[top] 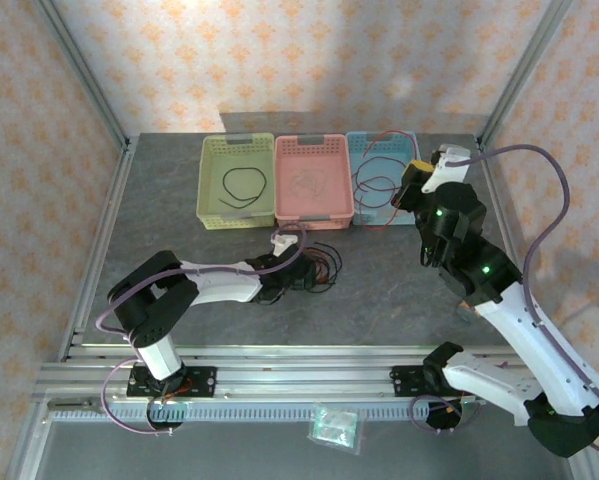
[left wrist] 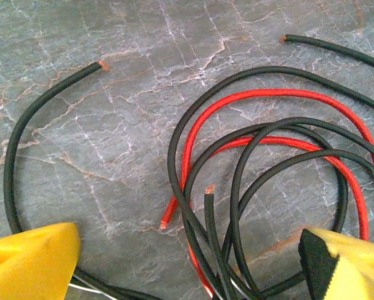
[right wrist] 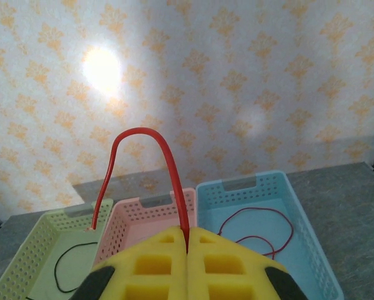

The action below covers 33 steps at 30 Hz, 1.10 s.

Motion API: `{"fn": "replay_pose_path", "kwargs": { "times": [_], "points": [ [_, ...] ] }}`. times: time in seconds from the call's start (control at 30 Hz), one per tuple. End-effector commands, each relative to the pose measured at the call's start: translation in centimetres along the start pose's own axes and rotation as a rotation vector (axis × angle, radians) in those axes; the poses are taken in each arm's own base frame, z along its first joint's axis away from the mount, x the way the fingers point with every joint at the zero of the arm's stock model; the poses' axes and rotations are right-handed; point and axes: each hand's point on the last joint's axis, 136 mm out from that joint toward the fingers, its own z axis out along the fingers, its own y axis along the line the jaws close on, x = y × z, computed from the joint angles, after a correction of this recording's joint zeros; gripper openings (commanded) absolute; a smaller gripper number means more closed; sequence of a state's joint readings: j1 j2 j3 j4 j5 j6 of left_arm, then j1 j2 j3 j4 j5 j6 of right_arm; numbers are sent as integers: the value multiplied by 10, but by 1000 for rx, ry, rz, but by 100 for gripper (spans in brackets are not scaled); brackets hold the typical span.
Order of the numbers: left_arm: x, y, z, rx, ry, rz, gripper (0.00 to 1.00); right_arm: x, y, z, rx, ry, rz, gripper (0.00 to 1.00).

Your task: Untangle the cables

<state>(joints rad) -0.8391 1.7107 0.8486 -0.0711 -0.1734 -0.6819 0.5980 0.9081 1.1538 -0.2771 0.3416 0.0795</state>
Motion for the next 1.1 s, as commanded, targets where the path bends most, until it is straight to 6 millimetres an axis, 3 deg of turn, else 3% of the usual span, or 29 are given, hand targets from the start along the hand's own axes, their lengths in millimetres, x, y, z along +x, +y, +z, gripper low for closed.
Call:
{"fn": "replay_pose_path", "kwargs": {
  "times": [0.0,0.3,0.5,0.77,0.93,1.07],
  "points": [
    [-6,10,-17,-30,-25,15,93,-18,-6,-9,29,-41,-10,0],
    [-92,-14,-107,162,-327,-64,93,-21,-6,-4,47,-55,46,0],
    [-138,-28,-142,246,-420,-66,93,-31,-5,5,65,-72,95,0],
    [-208,-55,-151,396,-471,-98,93,-47,-13,39,131,-95,149,0],
    [-231,-84,-132,452,-435,-88,93,-54,-28,70,157,-107,179,0],
    [-244,-107,-111,482,-394,-108,93,-42,-39,108,171,-68,185,0]
  ]
}}
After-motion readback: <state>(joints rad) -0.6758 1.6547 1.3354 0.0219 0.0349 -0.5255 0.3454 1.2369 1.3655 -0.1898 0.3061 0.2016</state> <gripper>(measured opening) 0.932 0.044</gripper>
